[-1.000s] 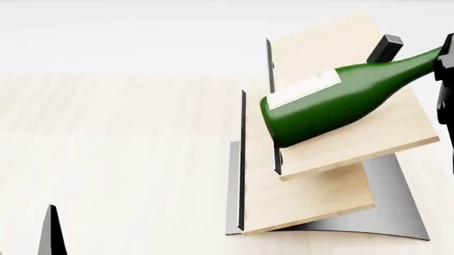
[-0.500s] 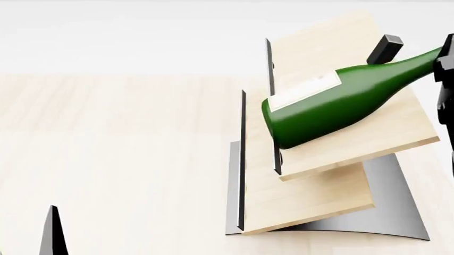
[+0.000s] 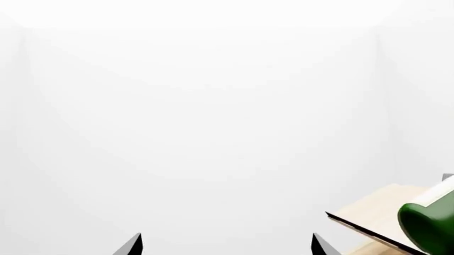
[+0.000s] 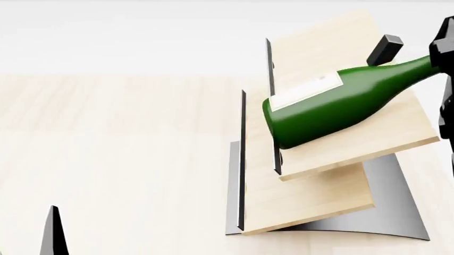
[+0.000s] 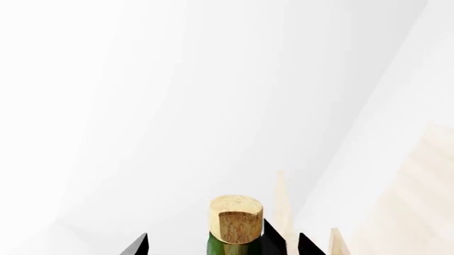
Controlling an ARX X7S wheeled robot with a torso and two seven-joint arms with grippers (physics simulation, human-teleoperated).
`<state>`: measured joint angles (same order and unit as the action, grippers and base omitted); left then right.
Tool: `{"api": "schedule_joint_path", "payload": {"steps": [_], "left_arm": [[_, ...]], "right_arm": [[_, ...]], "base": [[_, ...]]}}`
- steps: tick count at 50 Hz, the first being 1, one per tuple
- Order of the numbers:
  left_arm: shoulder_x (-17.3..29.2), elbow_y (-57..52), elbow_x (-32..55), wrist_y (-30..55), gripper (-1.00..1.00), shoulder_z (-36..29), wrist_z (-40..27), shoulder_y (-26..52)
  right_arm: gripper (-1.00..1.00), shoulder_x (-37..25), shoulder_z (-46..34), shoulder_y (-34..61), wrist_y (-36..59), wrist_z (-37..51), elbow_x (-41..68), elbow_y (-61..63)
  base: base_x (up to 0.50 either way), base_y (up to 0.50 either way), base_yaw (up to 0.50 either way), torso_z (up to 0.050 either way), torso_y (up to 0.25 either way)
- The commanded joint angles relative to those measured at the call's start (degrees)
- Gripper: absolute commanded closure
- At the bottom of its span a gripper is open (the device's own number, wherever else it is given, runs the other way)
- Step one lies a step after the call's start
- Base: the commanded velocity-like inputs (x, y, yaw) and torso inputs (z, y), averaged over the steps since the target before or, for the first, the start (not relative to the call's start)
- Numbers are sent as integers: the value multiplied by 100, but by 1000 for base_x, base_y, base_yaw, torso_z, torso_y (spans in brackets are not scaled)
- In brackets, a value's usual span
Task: Put the wine bottle on the wine rack.
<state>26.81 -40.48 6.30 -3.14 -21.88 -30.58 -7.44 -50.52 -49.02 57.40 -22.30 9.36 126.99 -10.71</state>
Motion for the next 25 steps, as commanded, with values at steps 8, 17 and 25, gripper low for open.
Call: {"api": "schedule_joint_path", "payload": {"steps": [8, 17, 25], "left_arm": [[12, 14, 6, -1, -100, -22, -14, 21], [24, 14, 13, -9, -100, -22, -28, 17], [29, -1, 1, 4, -100, -45, -35, 17]], "right_arm": [[-100, -25, 36, -51, -15, 36, -48, 72], [-100, -204, 152, -148, -119, 71, -29, 291], [-100, -556, 385, -384, -354, 76, 66, 666]], "base": [[0, 0, 0, 0, 0], [0, 0, 0, 0, 0], [0, 0, 0, 0, 0]]}}
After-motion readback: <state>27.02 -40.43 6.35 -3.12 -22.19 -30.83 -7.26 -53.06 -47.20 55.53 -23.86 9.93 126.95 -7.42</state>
